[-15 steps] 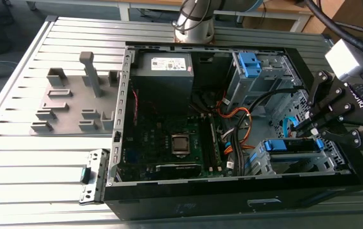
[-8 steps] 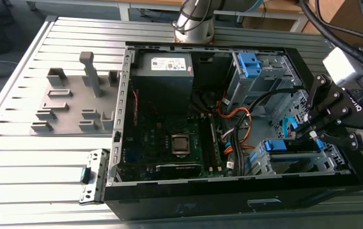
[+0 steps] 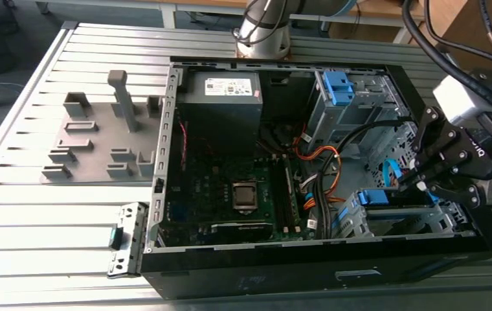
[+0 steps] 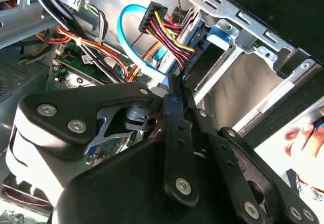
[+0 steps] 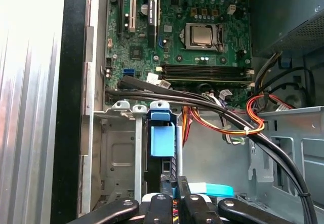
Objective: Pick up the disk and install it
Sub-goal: 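Insert the second disk wire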
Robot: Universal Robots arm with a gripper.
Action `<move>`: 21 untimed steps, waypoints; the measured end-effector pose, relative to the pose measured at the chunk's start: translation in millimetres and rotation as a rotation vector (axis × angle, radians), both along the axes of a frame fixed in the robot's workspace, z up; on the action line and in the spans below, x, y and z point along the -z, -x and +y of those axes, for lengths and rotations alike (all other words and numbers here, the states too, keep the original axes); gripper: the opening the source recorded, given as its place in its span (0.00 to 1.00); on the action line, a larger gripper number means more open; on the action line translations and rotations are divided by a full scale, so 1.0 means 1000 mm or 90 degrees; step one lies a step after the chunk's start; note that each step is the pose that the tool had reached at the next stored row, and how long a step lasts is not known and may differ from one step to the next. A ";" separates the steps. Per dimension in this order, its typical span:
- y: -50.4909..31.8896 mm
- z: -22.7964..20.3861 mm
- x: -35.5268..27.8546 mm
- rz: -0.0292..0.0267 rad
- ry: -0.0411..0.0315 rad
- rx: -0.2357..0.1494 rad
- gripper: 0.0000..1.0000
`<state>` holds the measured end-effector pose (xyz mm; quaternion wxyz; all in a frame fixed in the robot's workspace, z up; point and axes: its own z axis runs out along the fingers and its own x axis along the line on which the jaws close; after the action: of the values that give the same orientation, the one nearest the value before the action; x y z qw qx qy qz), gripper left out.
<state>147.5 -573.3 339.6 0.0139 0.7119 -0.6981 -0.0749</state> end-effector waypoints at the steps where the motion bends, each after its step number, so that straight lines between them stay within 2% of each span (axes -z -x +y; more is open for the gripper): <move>1: -0.0002 0.0000 0.0005 0.0000 0.0000 0.000 0.16; 13: -0.0025 0.0000 0.0062 0.0000 -0.0001 0.000 0.16; 21: -0.0028 0.0000 0.0099 0.0000 0.0017 0.000 0.16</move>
<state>150.3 -573.4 329.7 0.0148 0.7119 -0.6982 -0.0739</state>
